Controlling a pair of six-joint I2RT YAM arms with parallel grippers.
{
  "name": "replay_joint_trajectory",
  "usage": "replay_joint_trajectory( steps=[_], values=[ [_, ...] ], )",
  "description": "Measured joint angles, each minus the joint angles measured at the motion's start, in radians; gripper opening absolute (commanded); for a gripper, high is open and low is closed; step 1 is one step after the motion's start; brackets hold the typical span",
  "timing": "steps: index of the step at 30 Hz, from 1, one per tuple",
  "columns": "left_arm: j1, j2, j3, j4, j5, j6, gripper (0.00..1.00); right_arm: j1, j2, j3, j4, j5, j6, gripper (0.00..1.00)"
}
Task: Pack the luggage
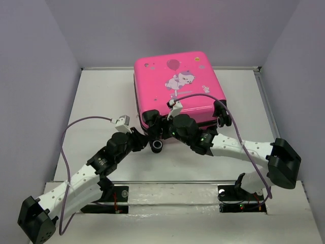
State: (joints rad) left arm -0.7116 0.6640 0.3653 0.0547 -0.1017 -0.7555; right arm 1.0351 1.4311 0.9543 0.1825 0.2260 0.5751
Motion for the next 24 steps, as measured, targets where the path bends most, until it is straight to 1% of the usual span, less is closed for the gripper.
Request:
replay_joint_trajectory(
  steps=[3,4,6,8,12,19,24],
  values=[
    [0.000,0.030,-0.017,0.000,0.012,0.013,0.34,0.000,-0.005,0.023,-0.045,-0.001,-0.030,0.07],
    [-0.004,0.049,-0.022,0.002,0.019,0.019,0.40,0.000,-0.005,0.030,-0.058,-0.001,-0.038,0.07],
    [-0.027,0.074,-0.026,0.006,0.014,0.027,0.46,0.000,-0.005,0.040,-0.076,-0.002,-0.051,0.07],
    [-0.080,0.086,-0.026,0.009,-0.004,0.031,0.53,0.000,-0.005,0.046,-0.087,-0.003,-0.061,0.07],
    [-0.185,0.087,-0.026,0.017,-0.057,0.041,0.52,0.000,-0.005,0.058,-0.108,-0.003,-0.078,0.07],
    [-0.198,0.145,-0.025,0.041,-0.122,0.074,0.52,0.000,-0.005,0.059,-0.111,-0.005,-0.085,0.07],
    [-0.203,0.129,-0.023,0.041,-0.208,0.082,0.53,0.000,-0.005,0.059,-0.111,-0.007,-0.086,0.07]
  ],
)
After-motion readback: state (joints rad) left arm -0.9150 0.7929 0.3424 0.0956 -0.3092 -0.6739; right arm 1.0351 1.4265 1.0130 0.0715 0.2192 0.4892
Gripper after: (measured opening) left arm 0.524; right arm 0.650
